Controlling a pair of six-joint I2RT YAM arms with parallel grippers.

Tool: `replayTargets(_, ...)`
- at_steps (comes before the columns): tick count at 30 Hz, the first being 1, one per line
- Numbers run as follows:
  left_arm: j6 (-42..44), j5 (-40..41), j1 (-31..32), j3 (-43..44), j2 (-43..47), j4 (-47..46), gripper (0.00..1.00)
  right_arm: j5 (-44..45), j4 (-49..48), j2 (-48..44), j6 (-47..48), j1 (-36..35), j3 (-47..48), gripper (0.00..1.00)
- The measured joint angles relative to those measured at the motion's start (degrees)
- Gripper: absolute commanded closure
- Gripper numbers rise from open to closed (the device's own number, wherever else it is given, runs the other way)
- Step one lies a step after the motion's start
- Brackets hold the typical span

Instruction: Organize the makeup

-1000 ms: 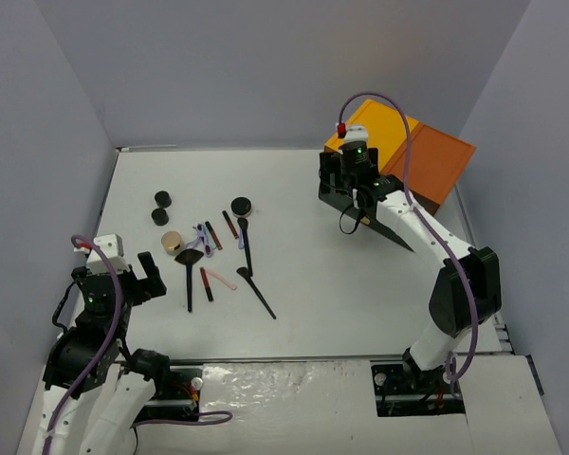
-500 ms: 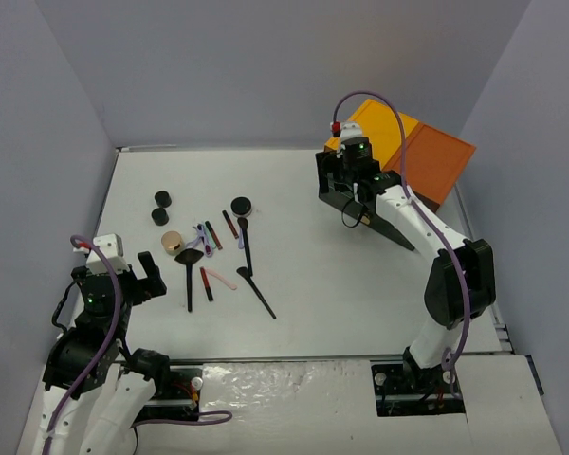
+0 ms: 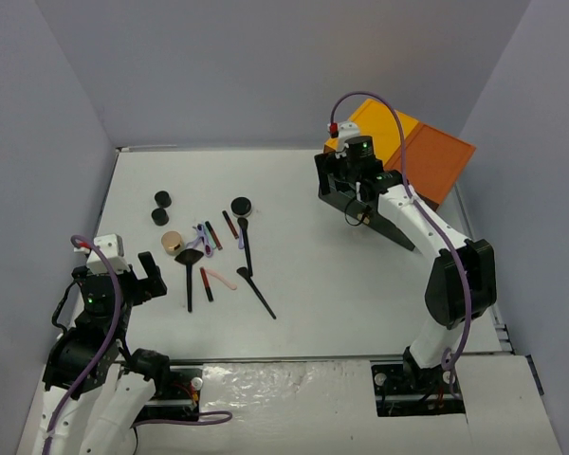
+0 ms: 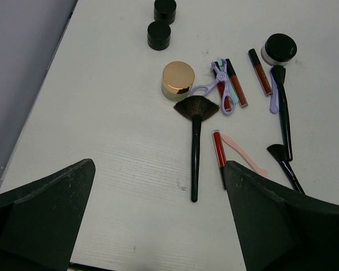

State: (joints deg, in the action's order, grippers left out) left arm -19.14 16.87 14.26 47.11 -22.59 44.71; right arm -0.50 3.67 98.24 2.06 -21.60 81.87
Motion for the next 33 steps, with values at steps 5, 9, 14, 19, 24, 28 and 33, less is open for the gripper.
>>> replayTargets(5, 0.00, -0.11, 0.00, 0.00, 0.00, -0.02, 0.03, -1.32, -0.78, -0.77, 0.42, 0.15, -1.18, 0.16)
replayTargets(9, 0.00, -0.15, 0.00, 0.00, 0.00, -0.07, 0.03, -3.36, -1.78, -3.10, 0.59, -0.49, -4.03, 0.16)
replayTargets(14, 0.00, -0.38, 0.00, 0.00, 0.00, -0.31, 0.03, -5.16, -1.75, -6.09, 0.55, -1.84, -6.56, 0.15)
replayTargets(19, 0.00, -0.40, 0.00, 0.00, 0.00, -0.41, 0.03, -5.27, -1.43, -8.59, 0.55, -2.87, -7.46, 0.14)
replayTargets(24, 0.00, -0.40, 0.00, -0.01, 0.00, -0.42, 0.03, -3.59, 1.62, -9.53, 0.73, -3.53, -5.73, 0.13)
replayTargets(28, 0.00, -0.40, 0.00, 0.00, 0.00, -0.42, 0.03, -2.90, 4.38, -10.05, 1.15, -3.65, -3.12, 0.11)
replayTargets(33, 0.00, -0.42, 0.00, -0.02, 0.00, -0.42, 0.03, -2.32, 5.68, -10.60, 2.30, -3.53, 1.03, 0.09)
